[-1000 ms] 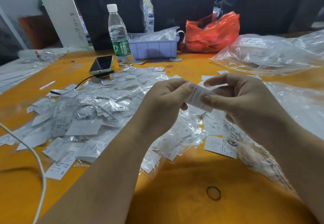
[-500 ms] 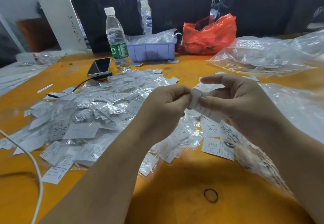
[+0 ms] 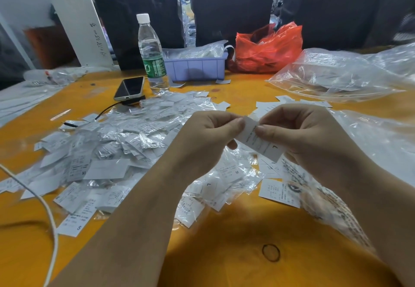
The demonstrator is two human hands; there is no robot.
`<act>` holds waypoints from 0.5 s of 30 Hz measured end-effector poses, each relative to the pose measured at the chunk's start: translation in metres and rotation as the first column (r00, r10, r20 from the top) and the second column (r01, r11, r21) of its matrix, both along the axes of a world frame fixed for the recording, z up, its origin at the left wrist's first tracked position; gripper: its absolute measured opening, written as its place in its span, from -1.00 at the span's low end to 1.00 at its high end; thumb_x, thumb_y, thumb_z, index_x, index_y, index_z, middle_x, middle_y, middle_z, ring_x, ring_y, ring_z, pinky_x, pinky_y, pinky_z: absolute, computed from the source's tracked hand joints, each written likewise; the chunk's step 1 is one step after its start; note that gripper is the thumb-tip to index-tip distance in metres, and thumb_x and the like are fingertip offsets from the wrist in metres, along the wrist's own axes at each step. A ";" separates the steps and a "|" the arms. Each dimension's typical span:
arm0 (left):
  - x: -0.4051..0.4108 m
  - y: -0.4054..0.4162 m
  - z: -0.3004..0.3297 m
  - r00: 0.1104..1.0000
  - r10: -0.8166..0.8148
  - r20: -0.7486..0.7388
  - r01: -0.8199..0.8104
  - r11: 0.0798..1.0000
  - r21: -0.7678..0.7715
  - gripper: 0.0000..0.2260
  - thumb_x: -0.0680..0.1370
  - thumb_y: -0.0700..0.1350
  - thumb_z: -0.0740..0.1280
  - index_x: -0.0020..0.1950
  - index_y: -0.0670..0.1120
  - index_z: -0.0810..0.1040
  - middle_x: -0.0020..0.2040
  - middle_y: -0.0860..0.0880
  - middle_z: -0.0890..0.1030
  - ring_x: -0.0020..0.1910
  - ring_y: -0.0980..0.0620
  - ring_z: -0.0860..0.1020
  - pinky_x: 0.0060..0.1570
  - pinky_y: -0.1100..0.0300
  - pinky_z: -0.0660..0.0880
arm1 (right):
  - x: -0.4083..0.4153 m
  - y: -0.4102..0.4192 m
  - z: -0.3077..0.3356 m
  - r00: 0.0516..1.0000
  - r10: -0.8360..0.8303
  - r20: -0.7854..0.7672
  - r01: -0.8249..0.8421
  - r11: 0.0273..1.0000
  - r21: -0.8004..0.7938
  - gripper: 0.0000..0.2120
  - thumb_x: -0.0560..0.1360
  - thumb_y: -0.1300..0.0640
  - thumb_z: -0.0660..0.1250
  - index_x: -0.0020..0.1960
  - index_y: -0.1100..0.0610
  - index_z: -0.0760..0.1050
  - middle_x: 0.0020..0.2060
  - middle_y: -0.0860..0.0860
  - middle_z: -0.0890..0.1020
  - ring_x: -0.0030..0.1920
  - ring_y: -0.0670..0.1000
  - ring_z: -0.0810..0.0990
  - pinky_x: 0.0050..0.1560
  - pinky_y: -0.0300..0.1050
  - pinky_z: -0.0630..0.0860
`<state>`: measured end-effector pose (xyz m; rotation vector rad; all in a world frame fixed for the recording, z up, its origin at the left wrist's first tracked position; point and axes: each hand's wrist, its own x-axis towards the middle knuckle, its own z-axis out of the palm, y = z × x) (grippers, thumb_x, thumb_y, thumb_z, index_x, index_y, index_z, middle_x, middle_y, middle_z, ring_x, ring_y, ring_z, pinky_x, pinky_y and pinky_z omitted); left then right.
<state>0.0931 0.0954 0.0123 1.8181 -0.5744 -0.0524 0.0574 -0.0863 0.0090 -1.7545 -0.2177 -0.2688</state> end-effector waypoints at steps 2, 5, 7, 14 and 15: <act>-0.001 -0.001 -0.001 0.999 -0.042 -0.024 0.042 0.999 0.010 -0.82 0.55 -0.01 0.34 0.08 -0.01 0.66 -0.24 0.00 0.62 -0.29 0.17 0.51 -0.35 0.40 0.39 | 0.000 0.001 -0.001 1.000 -0.001 0.011 0.001 1.000 -0.012 -0.92 0.39 0.20 0.49 -0.18 0.21 0.64 -0.42 -0.01 0.61 -0.52 -0.19 0.47 -0.50 -0.43 0.31; -0.002 -0.002 -0.002 1.000 -0.020 0.016 0.019 0.998 0.067 -0.92 0.54 -0.13 0.39 -0.01 -0.08 0.66 -0.22 0.00 0.61 -0.30 0.15 0.51 -0.38 0.43 0.37 | 0.000 0.000 -0.002 1.000 -0.017 0.001 0.017 0.998 -0.056 -0.93 0.40 0.17 0.49 -0.18 0.17 0.65 -0.43 -0.04 0.61 -0.53 -0.20 0.47 -0.51 -0.44 0.30; 0.001 0.000 -0.002 0.998 0.058 0.010 -0.059 0.995 0.085 -0.92 0.54 -0.21 0.36 -0.08 -0.09 0.65 -0.27 0.03 0.60 -0.37 0.20 0.49 -0.41 0.44 0.37 | 0.000 -0.001 -0.002 0.999 -0.015 -0.046 0.011 0.995 -0.097 -0.95 0.43 0.17 0.47 -0.14 0.15 0.65 -0.41 -0.05 0.63 -0.55 -0.21 0.48 -0.52 -0.44 0.31; 0.011 0.012 -0.010 0.873 0.455 0.176 -0.472 0.694 0.543 -0.83 0.50 -0.04 0.31 0.08 0.08 0.56 0.03 0.03 0.60 -0.01 0.02 0.55 -0.06 0.09 0.54 | 0.006 -0.012 -0.006 0.946 -0.242 -0.217 0.089 0.834 -0.544 -0.87 0.43 0.10 0.48 -0.03 -0.03 0.61 -0.15 -0.12 0.66 -0.15 -0.16 0.61 -0.25 -0.27 0.43; 0.011 0.012 -0.012 0.859 0.450 0.245 -0.494 0.599 0.630 -0.70 0.49 -0.02 0.34 0.22 0.07 0.50 0.16 0.00 0.52 0.16 -0.04 0.47 0.10 0.04 0.49 | 0.007 -0.014 -0.007 0.931 -0.274 -0.240 0.083 0.801 -0.593 -0.85 0.43 0.10 0.48 -0.01 -0.02 0.59 -0.13 -0.10 0.64 -0.14 -0.14 0.60 -0.25 -0.25 0.44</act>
